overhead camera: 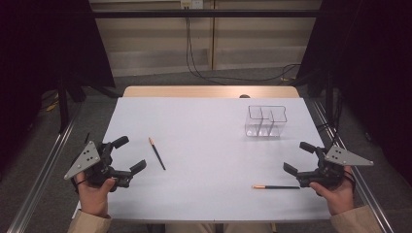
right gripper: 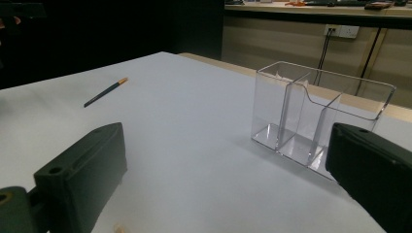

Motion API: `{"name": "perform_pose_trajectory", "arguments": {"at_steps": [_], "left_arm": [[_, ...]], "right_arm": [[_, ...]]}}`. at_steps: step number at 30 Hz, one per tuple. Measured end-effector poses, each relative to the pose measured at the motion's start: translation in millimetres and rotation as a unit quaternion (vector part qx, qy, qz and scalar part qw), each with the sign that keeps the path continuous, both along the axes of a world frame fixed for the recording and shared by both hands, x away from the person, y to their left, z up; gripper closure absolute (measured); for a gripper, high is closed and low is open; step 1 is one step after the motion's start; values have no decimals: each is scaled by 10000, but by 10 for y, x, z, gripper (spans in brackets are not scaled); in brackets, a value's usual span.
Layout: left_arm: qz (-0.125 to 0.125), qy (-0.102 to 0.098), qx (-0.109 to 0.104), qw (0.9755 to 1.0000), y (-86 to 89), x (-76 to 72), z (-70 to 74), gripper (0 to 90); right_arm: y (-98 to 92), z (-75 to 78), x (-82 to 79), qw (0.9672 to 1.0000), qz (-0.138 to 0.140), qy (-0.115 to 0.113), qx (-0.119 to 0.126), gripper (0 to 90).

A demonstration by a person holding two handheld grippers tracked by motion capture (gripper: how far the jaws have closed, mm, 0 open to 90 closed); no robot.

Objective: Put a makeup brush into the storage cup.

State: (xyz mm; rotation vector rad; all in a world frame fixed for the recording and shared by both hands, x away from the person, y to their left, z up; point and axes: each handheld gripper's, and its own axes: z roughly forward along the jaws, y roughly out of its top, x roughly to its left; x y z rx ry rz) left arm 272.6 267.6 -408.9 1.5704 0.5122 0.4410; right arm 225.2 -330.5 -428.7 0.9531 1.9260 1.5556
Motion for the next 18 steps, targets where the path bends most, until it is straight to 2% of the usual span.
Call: {"name": "perform_pose_trajectory", "arguments": {"at_steps": [12, 18], "left_arm": [[-31, 84, 15, 10000, -23, 37, -43, 0], [5, 145, 107, 9998, -72, 59, -40, 0]], "right_arm": [[13, -1, 4, 10000, 0, -24, -46, 6], [-3, -9, -8, 10000, 19, -22, -69, 7]]}}
